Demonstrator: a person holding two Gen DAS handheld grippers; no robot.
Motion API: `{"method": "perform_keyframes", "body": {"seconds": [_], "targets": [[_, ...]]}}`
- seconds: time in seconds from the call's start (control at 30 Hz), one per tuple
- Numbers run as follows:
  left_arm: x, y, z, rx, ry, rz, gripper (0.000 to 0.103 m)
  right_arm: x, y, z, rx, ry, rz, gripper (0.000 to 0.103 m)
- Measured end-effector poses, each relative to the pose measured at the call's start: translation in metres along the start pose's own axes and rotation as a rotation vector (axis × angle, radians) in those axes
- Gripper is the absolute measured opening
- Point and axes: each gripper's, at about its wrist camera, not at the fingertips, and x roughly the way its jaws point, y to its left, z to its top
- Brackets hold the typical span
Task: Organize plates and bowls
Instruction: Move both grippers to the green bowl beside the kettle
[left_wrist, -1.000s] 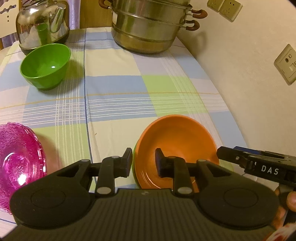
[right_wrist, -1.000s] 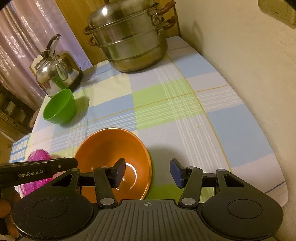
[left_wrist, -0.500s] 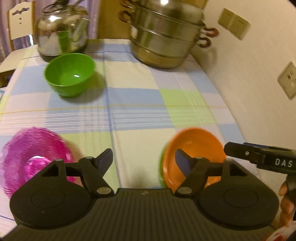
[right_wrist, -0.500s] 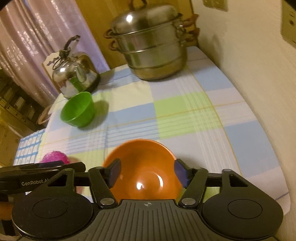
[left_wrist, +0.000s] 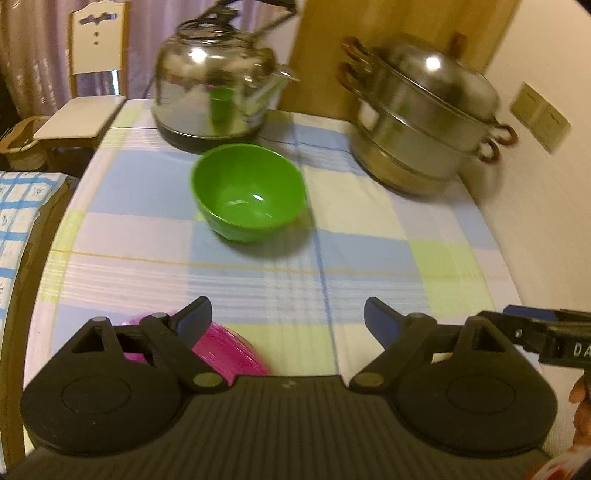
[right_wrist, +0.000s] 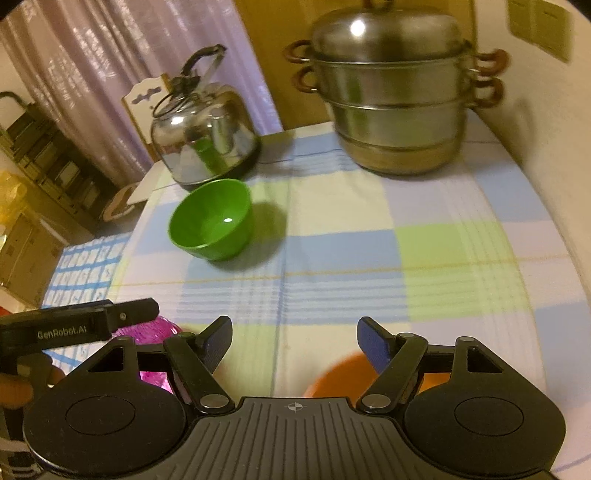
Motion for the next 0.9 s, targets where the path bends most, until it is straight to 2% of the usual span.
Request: {"method": "perform_keyframes", "body": {"seconds": [0.27, 0.57, 0.6, 0.67, 0.83, 0.9], "targets": [[0.03, 0.046, 0.028, -0.058, -0.026, 0.016, 0.09, 0.053, 0.033, 0.024, -0.067, 0.017, 0.001, 0.074], [0.071, 0.083, 0.057, -0.09, -0.045, 0.021, 0.09, 0.113, 0.034, 0.05, -0.028, 0.022, 0.022, 0.074], [0.076, 0.087, 0.061, -0.098, -0.043, 0.017, 0.089, 0.119, 0.033, 0.054, -0.017, 0.019, 0.025, 0.072], [0.088, 0.095, 0.069, -0.114, -0.033, 0.011, 0.083, 0.132, 0.031, 0.062, 0.002, 0.021, 0.034, 0.058], [0.118, 0.105, 0.085, -0.143, -0.013, -0.003, 0.067, 0.164, 0.024, 0.082, 0.063, 0.023, 0.07, 0.054], [0.128, 0.108, 0.09, -0.154, -0.012, -0.017, 0.065, 0.177, 0.022, 0.091, 0.081, 0.02, 0.081, 0.051]]}}
